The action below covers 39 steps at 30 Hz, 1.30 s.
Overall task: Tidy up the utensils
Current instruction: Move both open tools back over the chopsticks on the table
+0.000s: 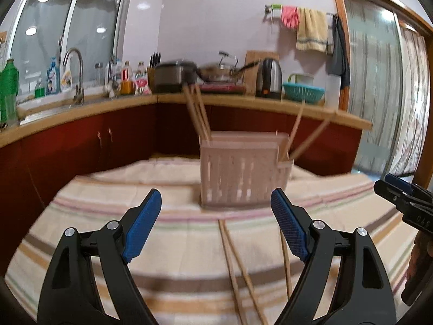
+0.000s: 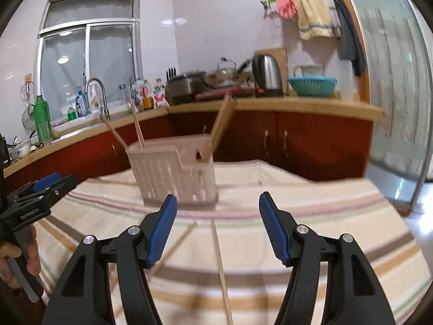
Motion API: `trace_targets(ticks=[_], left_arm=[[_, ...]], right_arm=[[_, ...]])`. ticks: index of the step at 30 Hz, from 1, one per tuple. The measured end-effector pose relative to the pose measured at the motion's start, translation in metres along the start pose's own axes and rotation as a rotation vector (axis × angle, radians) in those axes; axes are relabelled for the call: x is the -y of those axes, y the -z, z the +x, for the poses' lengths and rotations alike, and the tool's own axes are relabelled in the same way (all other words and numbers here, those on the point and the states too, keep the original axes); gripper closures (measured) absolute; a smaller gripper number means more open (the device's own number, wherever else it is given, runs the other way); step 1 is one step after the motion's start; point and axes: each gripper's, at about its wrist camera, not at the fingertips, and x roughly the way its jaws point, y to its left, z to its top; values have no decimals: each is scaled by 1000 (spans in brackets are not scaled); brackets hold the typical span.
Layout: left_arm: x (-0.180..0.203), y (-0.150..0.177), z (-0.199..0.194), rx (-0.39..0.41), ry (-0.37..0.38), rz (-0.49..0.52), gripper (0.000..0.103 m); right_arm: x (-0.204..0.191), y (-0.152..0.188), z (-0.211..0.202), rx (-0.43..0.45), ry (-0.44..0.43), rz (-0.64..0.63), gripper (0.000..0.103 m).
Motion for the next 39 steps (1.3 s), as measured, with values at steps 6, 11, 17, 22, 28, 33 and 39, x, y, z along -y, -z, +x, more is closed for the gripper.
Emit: trace_targets(ticks=[6,11,17,22,28,33,39], left_arm=[[1,39,-13,-89,-6,8,22],[4,63,-15,-143,-15,14,22],[2,89,-10,-225,-6,-31,24],[8,101,-4,-271,-1,-12,32],[10,114,9,-340,-3,-9,45],[10,117,12,-355,-31,23,59],[-2,116,9,-357,-28,12,67]], right_arm=[[6,35,-11,-56,13,12,41],[6,62,-17,-90,16,17,41],[9,84,-24,-122,22,23,42],[10,91,-28,-129,25,23,42],[7,96,-30,-138,14,16,42],[6,97,-30,-145,11,12,42],[8,100,-26,-156,17,17,43]])
